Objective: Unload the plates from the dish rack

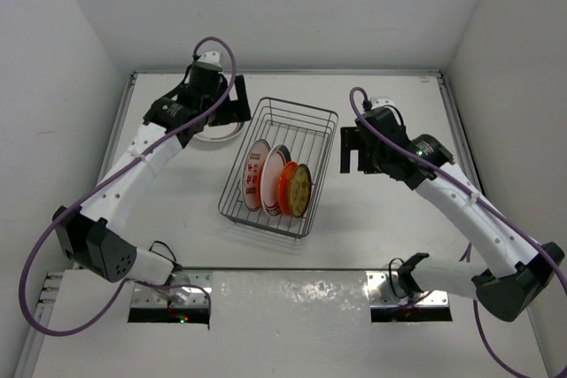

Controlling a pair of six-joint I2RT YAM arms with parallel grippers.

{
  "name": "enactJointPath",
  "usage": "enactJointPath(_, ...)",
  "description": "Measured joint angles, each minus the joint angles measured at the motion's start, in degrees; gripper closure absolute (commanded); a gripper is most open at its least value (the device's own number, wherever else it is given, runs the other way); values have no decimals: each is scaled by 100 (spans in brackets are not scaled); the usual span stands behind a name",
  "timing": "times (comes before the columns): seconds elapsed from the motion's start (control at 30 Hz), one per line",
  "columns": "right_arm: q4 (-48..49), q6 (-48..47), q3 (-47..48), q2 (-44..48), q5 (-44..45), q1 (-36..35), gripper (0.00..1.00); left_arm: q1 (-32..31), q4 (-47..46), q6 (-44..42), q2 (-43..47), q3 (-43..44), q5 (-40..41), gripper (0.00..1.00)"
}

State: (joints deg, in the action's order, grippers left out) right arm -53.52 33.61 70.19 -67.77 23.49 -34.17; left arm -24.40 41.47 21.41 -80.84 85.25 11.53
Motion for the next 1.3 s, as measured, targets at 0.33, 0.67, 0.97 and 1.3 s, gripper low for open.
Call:
enactJointPath(0.33, 103, 7, 2, -160, -234, 28, 1, -179, 640, -442, -2, -260, -756, 21)
enactJointPath(0.67, 160, 153, -7, -170, -409, 31, 1, -485, 1078, -684, -20, -664, -811, 43)
enactJointPath(0.97, 256, 369, -125, -175, -549, 31, 1, -758, 1224, -828, -352, -667, -579, 68)
enactJointPath(1.3, 251, 597, -310, -160, -555, 31, 1, -931, 1641, -809, -619, -332, -245, 95)
